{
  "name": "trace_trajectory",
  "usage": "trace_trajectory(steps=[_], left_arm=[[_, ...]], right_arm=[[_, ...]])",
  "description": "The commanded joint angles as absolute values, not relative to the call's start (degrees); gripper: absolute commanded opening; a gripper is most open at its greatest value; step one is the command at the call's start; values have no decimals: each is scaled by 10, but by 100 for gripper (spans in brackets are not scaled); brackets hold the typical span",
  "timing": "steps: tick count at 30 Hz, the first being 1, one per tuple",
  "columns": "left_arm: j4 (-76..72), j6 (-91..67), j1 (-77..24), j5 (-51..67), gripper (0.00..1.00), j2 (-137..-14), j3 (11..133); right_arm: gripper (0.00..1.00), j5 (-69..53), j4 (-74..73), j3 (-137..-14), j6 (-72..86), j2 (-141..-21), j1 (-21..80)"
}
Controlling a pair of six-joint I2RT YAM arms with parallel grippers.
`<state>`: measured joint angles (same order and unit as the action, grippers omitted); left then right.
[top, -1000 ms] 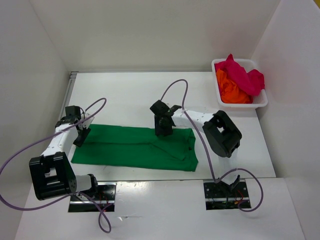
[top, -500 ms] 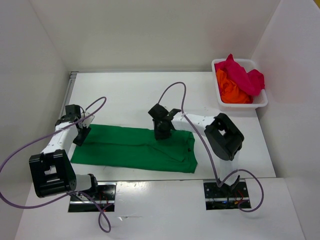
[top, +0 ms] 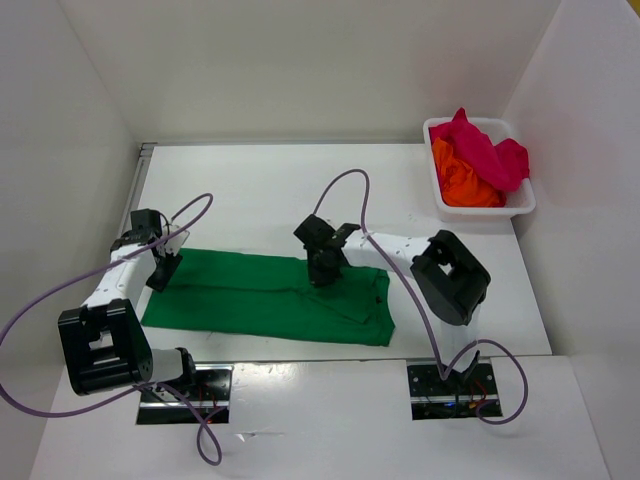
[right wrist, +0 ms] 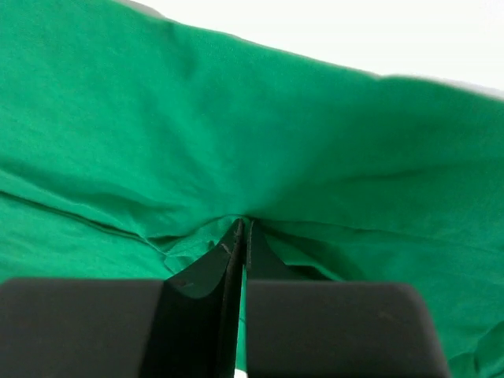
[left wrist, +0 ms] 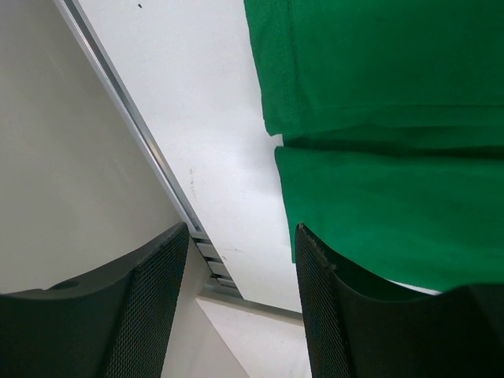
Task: Fold and stack the t-shirts
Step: Fold the other side of the tshirt into a rectangle
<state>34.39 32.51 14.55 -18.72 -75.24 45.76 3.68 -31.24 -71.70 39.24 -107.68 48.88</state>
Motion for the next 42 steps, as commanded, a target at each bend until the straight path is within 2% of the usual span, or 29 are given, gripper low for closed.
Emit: trace_trajectory(steps=[1, 8, 11, 12, 15, 18, 24, 28, 30, 31, 35, 38, 39, 42], left_arm=[[350, 311, 148, -178, 64, -754, 471], [345, 316, 148, -178, 64, -754, 471], [345, 322, 148, -178, 64, -754, 471], [345, 322, 148, -178, 64, -754, 471], [339, 322, 148, -178, 64, -754, 471], [339, 327, 148, -178, 64, -754, 471], [339, 322, 148, -178, 64, -754, 488], [344, 308, 159, -151, 65, -741, 537], [345, 297, 159, -134, 68, -741, 549], [345, 297, 159, -128, 68, -741, 549], [354, 285, 150, -93, 68, -761, 568], [359, 272, 122, -87, 69, -767, 568], [359, 272, 117, -87, 69, -767, 568], [359, 266, 112, -87, 69, -767, 568]], right_arm=[[0, 21, -323, -712, 385, -1063, 504], [0, -86, -344, -706, 345, -1057, 548], [11, -120, -356, -706, 334, -1057, 560], [19, -135, -356, -706, 328, -1057, 567], [24, -142, -380, -722, 315, -1057, 582], [24, -142, -410, -746, 301, -1052, 588], [25, -74, -406, -726, 356, -951, 594], [25, 72, -422, -651, 486, -863, 550], [25, 105, -430, -620, 541, -838, 527], [22, 123, -430, -593, 553, -823, 510], [19, 123, -409, -561, 549, -846, 492], [9, 105, -403, -561, 536, -899, 492], [2, 92, -403, -561, 536, -908, 492], [0, 86, -411, -561, 536, -914, 529]])
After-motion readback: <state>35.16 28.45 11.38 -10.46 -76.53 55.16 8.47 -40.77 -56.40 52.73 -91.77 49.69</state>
